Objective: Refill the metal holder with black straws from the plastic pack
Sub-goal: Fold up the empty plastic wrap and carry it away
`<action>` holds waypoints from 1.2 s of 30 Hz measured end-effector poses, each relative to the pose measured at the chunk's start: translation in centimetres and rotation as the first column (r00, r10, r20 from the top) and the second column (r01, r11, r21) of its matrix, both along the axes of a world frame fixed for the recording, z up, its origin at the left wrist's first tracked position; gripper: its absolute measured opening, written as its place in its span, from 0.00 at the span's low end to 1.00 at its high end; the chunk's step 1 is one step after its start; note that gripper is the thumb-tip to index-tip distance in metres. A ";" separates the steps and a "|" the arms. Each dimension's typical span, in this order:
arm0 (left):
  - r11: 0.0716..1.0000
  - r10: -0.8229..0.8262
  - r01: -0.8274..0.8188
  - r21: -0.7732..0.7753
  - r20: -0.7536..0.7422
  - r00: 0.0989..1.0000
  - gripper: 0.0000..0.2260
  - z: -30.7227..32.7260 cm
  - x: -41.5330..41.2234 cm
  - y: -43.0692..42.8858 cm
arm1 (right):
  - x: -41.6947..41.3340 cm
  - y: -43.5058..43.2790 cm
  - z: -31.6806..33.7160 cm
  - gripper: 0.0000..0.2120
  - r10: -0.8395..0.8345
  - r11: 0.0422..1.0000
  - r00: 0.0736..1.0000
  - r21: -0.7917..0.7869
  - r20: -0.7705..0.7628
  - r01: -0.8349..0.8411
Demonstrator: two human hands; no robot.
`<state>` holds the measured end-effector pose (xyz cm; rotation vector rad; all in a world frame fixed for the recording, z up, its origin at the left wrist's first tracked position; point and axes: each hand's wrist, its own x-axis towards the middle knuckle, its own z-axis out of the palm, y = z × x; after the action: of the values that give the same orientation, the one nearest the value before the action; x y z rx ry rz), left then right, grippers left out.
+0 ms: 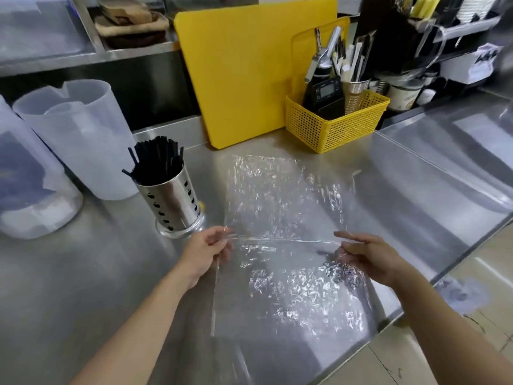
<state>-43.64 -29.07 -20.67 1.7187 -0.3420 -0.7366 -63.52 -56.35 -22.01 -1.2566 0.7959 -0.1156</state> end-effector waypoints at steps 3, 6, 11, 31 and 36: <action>0.989 0.131 -0.130 -0.077 0.011 0.991 0.17 0.3 -0.5 -1.0 | 0.0 0.2 -0.4 0.12 -0.088 0.996 0.996 0.010 0.026 0.088; 0.985 0.168 -0.165 -0.043 0.078 0.983 0.26 -0.4 -0.2 -1.5 | -0.2 0.4 -0.7 0.13 -0.144 0.988 0.988 0.059 0.064 0.140; 0.981 0.153 -0.161 -0.105 -0.080 0.985 0.17 -0.2 -0.3 -1.4 | -0.6 0.3 0.0 0.22 -0.074 0.997 0.996 -0.025 0.044 0.075; 0.974 0.007 0.002 -0.225 0.040 0.999 0.21 4.5 1.4 2.2 | 6.7 6.9 6.0 0.03 0.579 0.739 0.815 -0.419 -0.007 -0.528; 0.941 -0.084 -0.105 -0.322 -0.521 0.849 0.41 2.1 3.0 5.5 | 7.6 8.3 5.9 0.09 0.301 0.949 0.911 -0.180 0.283 -0.257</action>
<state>-40.66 -23.54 -18.60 1.1291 -0.0640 -1.0440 -55.90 -48.07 -16.15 -1.4302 0.3366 -0.1320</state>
